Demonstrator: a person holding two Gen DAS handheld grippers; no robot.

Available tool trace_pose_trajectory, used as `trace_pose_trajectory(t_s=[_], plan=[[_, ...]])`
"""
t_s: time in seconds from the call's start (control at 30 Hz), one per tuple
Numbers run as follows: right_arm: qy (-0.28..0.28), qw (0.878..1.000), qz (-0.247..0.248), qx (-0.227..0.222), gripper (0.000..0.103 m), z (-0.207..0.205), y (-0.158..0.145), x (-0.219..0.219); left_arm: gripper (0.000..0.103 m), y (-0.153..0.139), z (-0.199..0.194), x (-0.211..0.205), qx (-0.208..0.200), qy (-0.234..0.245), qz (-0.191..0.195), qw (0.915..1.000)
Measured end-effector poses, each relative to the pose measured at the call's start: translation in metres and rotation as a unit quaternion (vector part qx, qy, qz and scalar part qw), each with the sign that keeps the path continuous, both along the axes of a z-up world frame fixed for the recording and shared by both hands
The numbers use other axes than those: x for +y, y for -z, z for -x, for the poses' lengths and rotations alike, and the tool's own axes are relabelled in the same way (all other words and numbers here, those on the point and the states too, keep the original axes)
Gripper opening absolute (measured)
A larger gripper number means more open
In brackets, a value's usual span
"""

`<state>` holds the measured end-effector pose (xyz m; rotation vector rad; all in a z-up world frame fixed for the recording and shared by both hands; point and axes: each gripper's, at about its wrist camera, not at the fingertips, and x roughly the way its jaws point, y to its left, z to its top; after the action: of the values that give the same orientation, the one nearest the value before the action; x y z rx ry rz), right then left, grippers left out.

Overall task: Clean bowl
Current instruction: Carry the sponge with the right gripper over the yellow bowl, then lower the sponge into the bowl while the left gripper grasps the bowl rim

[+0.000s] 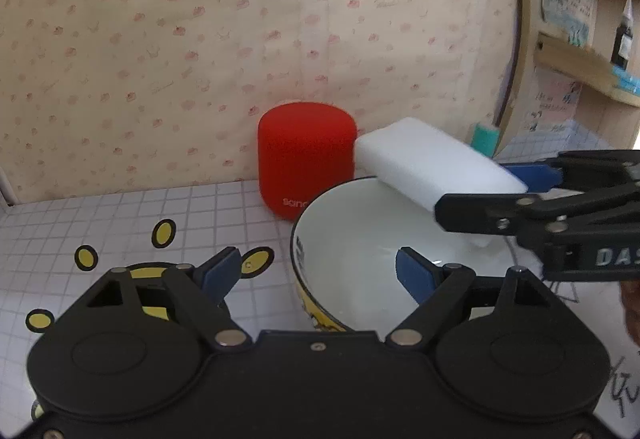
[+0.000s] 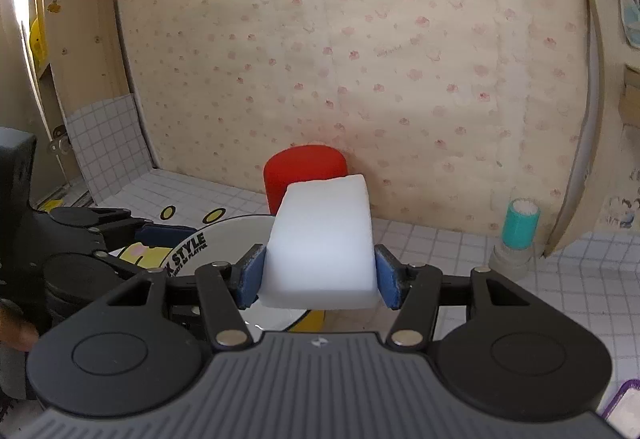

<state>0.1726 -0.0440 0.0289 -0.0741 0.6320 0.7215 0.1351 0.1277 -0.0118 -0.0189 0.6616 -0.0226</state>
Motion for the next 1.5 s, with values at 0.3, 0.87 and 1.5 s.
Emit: trace_pose_trajectory(t_s=[0.3,0.87,1.5], plan=[[-0.017,1.0,-0.005,0.015,0.059,-0.001,0.009,0.009,0.085,0.0,0.006,-0.011,0.002,0.018,-0.018,0.9997],[-0.049,0.998,-0.019,0.043,0.06,0.0,0.015,0.019,0.085,0.0,0.015,-0.024,0.017,0.024,-0.02,0.9993],[-0.105,0.991,-0.036,0.079,0.06,0.012,0.018,0.034,0.086,-0.003,0.033,-0.011,0.041,-0.016,0.037,0.9983]])
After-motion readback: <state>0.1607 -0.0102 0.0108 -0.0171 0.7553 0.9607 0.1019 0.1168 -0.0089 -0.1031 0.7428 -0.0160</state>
